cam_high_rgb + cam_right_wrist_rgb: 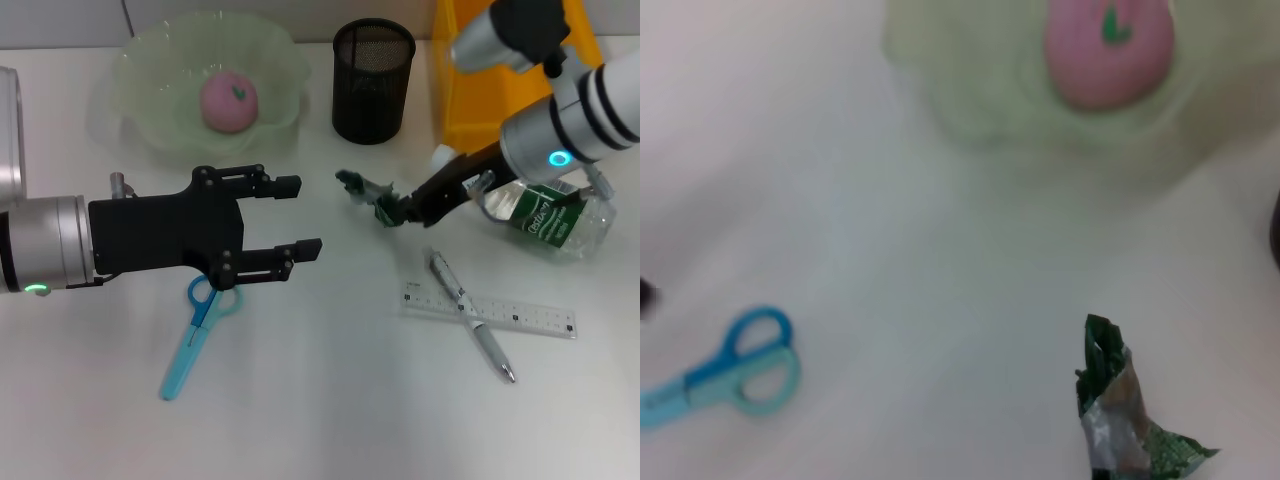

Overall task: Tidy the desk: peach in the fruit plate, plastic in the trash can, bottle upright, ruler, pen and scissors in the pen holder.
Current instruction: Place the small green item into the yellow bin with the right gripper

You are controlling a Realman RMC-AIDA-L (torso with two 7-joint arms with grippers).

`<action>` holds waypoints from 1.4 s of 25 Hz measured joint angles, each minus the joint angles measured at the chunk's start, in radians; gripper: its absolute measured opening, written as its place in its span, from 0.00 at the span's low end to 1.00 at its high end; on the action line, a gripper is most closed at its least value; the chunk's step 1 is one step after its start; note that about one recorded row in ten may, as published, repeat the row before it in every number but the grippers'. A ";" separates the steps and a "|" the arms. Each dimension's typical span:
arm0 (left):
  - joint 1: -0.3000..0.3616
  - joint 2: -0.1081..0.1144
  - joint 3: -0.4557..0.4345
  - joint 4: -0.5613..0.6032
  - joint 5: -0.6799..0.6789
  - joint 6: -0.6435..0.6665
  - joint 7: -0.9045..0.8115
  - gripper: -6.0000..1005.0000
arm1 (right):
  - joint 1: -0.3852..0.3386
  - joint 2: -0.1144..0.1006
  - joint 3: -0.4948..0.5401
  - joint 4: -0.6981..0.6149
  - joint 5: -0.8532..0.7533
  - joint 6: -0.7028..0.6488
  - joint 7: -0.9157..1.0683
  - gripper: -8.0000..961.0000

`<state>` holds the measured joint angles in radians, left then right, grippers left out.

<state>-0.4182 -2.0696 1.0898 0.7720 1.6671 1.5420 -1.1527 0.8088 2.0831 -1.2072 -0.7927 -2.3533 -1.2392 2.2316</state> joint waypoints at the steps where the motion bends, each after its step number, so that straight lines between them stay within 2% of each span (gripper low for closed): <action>1: 0.000 0.000 0.000 0.000 0.000 0.000 0.000 0.69 | -0.018 -0.001 0.000 -0.031 0.021 -0.007 -0.007 0.02; 2: 0.000 0.000 0.000 0.000 0.000 0.000 0.000 0.69 | -0.032 -0.001 0.000 -0.052 0.035 -0.011 -0.013 0.03; 3: 0.000 0.000 -0.004 0.000 -0.001 -0.009 0.010 0.69 | -0.080 0.001 0.000 -0.113 0.078 -0.017 -0.036 0.03; 4: 0.000 0.000 -0.004 0.000 -0.001 -0.009 0.010 0.70 | -0.080 0.001 0.000 -0.113 0.078 -0.017 -0.036 0.03; 7: -0.002 0.000 -0.010 -0.001 -0.002 -0.016 0.018 0.70 | -0.150 0.000 0.001 -0.175 0.168 -0.022 -0.075 0.04; 8: -0.001 0.000 -0.014 -0.002 -0.003 -0.020 0.023 0.70 | -0.204 -0.001 0.007 -0.219 0.236 -0.041 -0.110 0.04; 10: 0.005 0.000 -0.023 -0.009 -0.014 -0.023 0.034 0.70 | -0.233 -0.001 0.016 -0.247 0.273 -0.060 -0.132 0.04; 12: 0.009 0.000 -0.028 -0.026 -0.041 -0.023 0.056 0.70 | -0.295 -0.001 0.044 -0.298 0.346 -0.100 -0.174 0.05; 13: 0.013 0.001 -0.028 -0.034 -0.060 -0.020 0.064 0.70 | -0.350 -0.001 0.087 -0.326 0.431 -0.131 -0.220 0.05; 14: 0.013 0.001 -0.028 -0.034 -0.060 -0.020 0.064 0.69 | -0.350 -0.001 0.087 -0.326 0.431 -0.131 -0.220 0.05; 17: 0.016 0.001 -0.028 -0.038 -0.077 -0.018 0.068 0.69 | -0.419 -0.001 0.173 -0.327 0.550 -0.173 -0.315 0.06; 18: 0.016 0.000 -0.028 -0.044 -0.084 -0.017 0.078 0.69 | -0.453 -0.001 0.240 -0.315 0.591 -0.206 -0.375 0.06; 19: 0.016 0.000 -0.028 -0.044 -0.084 -0.017 0.078 0.69 | -0.453 -0.001 0.240 -0.315 0.591 -0.206 -0.375 0.06; 23: 0.014 -0.002 -0.027 -0.077 -0.109 -0.016 0.108 0.69 | -0.498 -0.003 0.375 -0.235 0.687 -0.262 -0.464 0.07; 26: 0.011 -0.001 -0.027 -0.086 -0.120 -0.016 0.116 0.69 | -0.510 -0.005 0.471 -0.162 0.724 -0.248 -0.502 0.08; 30: 0.009 -0.001 -0.026 -0.084 -0.126 -0.011 0.117 0.70 | -0.494 -0.020 0.556 -0.079 0.711 -0.179 -0.502 0.09; 33: 0.007 -0.001 -0.018 -0.084 -0.141 -0.006 0.119 0.69 | -0.455 -0.042 0.571 -0.023 0.679 -0.092 -0.469 0.09; 35: 0.006 -0.001 -0.012 -0.087 -0.153 -0.003 0.125 0.69 | -0.440 -0.046 0.569 -0.014 0.660 -0.072 -0.458 0.10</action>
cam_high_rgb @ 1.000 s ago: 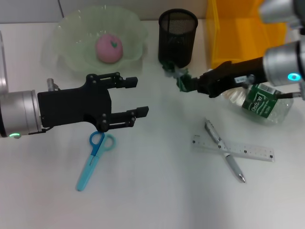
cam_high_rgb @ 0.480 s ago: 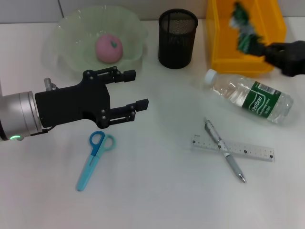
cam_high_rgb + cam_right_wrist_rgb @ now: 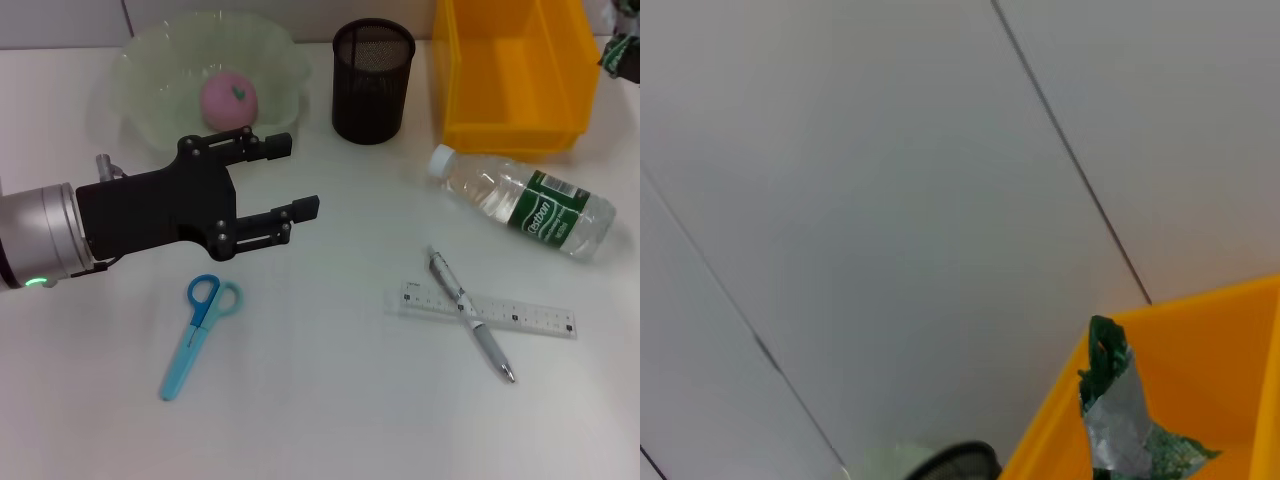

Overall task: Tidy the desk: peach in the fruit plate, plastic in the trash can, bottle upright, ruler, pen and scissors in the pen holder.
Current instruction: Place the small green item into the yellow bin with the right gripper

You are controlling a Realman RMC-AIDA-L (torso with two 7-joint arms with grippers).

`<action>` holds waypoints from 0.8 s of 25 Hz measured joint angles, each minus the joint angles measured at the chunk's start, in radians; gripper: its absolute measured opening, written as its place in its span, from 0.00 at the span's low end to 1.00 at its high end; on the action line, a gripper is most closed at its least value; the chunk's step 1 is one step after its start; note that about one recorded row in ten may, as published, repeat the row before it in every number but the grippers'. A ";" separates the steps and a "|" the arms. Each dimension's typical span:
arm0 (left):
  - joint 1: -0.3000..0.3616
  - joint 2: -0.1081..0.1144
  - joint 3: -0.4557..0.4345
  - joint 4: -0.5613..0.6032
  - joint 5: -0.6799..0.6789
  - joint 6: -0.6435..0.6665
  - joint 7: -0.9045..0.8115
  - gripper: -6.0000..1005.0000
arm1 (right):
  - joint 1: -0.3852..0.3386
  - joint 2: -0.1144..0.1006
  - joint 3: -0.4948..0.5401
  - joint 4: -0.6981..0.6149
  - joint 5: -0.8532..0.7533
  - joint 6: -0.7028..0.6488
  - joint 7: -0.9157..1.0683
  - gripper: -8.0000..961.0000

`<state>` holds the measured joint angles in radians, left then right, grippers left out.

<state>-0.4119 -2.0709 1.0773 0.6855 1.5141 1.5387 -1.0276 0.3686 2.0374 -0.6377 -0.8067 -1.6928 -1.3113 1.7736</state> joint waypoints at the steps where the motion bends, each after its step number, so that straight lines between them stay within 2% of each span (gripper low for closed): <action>1: 0.000 0.000 0.001 0.000 -0.002 0.001 0.001 0.69 | 0.017 -0.003 -0.002 0.008 -0.019 0.016 0.009 0.10; 9: -0.001 0.000 0.001 -0.001 -0.006 0.008 0.003 0.69 | 0.139 0.001 -0.001 0.067 -0.149 0.148 0.052 0.12; 20: 0.000 -0.002 0.001 -0.006 -0.006 0.009 0.003 0.69 | 0.182 -0.007 0.004 0.120 -0.158 0.180 0.058 0.14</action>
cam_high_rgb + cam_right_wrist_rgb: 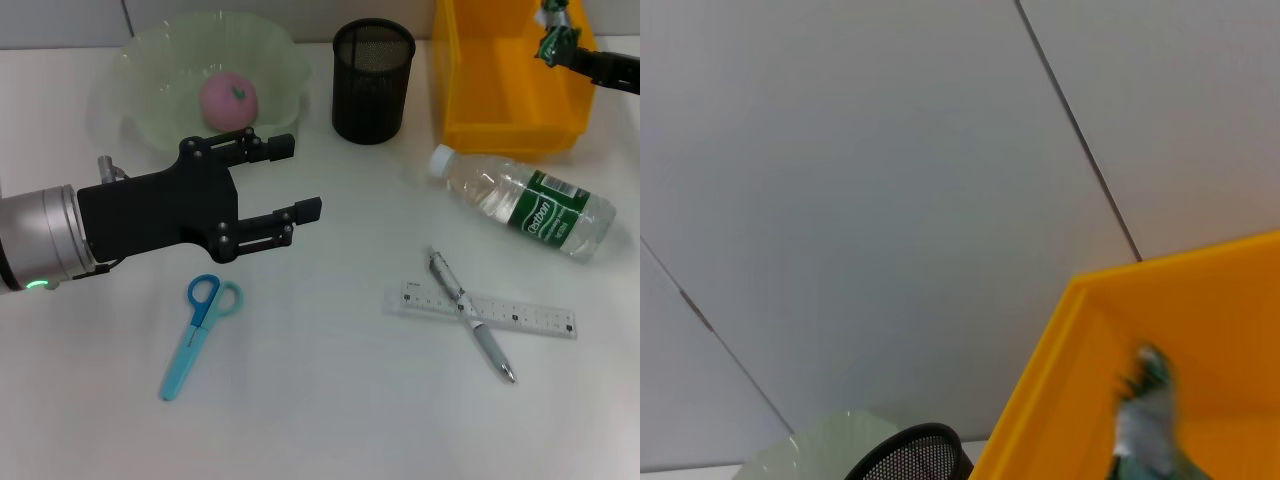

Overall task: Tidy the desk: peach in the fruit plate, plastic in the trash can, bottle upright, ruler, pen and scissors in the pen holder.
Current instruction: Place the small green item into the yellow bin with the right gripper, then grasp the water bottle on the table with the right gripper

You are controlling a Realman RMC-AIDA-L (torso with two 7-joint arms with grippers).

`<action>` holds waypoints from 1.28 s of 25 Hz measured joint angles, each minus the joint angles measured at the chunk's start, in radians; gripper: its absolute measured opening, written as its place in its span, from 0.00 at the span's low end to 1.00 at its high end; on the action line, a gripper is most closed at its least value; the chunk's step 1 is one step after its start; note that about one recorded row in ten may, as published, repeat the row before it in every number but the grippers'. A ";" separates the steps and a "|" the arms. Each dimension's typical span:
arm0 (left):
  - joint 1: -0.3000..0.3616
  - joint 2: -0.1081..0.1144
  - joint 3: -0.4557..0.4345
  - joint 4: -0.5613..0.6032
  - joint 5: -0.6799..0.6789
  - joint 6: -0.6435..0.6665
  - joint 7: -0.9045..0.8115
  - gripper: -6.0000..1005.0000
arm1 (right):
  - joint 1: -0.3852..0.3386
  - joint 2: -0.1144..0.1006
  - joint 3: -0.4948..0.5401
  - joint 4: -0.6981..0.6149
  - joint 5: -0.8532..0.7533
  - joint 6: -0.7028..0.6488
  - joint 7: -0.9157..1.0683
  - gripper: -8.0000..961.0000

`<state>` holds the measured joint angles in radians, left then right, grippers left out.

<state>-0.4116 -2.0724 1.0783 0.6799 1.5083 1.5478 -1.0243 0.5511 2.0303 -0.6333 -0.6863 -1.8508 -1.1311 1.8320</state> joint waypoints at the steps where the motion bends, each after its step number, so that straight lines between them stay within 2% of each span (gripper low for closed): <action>1: 0.000 0.000 0.000 0.000 0.000 0.000 0.000 0.69 | 0.000 0.000 0.000 0.000 0.001 0.000 0.000 0.14; 10: -0.001 0.000 0.000 -0.002 0.000 0.011 0.001 0.69 | -0.005 0.006 0.000 -0.009 0.005 -0.006 -0.010 0.16; 13: 0.002 0.000 0.000 -0.002 0.001 0.011 0.001 0.69 | -0.010 0.007 0.004 -0.021 0.010 -0.072 -0.013 0.36; 14: 0.002 0.000 0.000 -0.002 0.001 0.011 0.001 0.69 | -0.016 0.008 0.004 -0.033 0.018 -0.106 -0.014 0.36; 18: 0.004 0.000 0.000 -0.001 0.001 0.011 0.001 0.69 | -0.069 0.018 0.006 -0.097 0.108 -0.234 -0.059 0.37; 23: 0.007 0.000 0.000 -0.002 0.001 0.011 0.001 0.69 | -0.155 0.021 0.006 -0.113 0.271 -0.372 -0.153 0.45; 27: 0.006 0.000 0.000 -0.002 0.001 0.014 0.001 0.69 | -0.205 0.021 0.013 -0.110 0.295 -0.460 -0.195 0.51; 32: 0.004 0.000 0.000 -0.002 0.001 0.018 0.001 0.69 | -0.257 0.037 0.043 -0.085 0.296 -0.539 -0.292 0.58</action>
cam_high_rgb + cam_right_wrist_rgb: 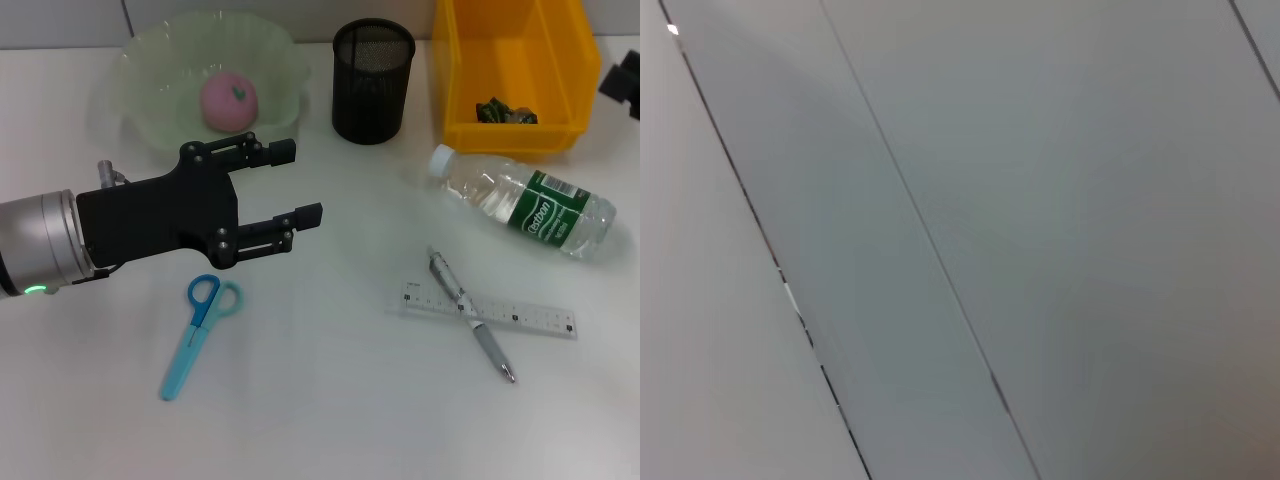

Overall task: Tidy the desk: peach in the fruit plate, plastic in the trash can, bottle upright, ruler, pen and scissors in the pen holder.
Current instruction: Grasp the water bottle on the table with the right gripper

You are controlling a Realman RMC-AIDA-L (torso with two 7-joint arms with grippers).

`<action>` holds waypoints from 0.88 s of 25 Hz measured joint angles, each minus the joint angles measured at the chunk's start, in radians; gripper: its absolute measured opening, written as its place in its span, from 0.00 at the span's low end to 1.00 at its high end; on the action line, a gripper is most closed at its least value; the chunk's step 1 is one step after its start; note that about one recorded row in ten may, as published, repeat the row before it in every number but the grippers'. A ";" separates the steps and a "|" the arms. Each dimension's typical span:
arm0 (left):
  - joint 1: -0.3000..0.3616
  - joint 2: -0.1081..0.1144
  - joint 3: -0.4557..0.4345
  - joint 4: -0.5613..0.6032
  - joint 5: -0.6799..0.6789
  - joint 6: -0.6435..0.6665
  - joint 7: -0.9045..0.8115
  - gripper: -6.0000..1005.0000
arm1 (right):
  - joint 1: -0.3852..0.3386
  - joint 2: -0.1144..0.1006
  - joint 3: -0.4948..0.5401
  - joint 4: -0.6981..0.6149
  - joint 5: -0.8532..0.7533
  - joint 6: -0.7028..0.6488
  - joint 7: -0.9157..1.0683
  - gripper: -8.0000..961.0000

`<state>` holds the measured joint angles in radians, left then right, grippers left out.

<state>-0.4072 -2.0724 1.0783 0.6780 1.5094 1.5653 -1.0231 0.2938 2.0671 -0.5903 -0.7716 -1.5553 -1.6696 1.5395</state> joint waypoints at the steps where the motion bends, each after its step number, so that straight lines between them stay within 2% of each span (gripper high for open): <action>1: 0.000 0.000 0.000 0.000 0.000 0.000 0.000 0.69 | -0.009 0.002 0.003 0.005 0.000 -0.010 -0.011 0.59; 8: -0.003 0.000 0.000 -0.001 0.000 0.004 0.000 0.69 | -0.053 0.009 0.005 0.058 -0.008 -0.053 -0.132 0.67; 13: -0.007 -0.001 0.000 -0.002 -0.001 0.014 -0.005 0.69 | -0.083 0.010 0.023 0.128 -0.003 -0.073 -0.269 0.82; 15: -0.011 -0.001 0.001 -0.002 -0.004 0.016 -0.009 0.69 | -0.090 0.010 0.047 0.152 -0.002 -0.082 -0.297 0.82; 18: -0.021 -0.002 0.008 -0.002 -0.005 0.017 -0.012 0.69 | -0.093 0.007 0.092 0.159 -0.002 -0.086 -0.269 0.82; 22: -0.033 -0.002 0.012 -0.007 -0.006 0.011 -0.008 0.69 | -0.074 -0.013 0.086 0.059 -0.011 -0.077 -0.111 0.82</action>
<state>-0.4403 -2.0739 1.0907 0.6710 1.5033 1.5764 -1.0309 0.2196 2.0539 -0.5041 -0.7121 -1.5662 -1.7467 1.4285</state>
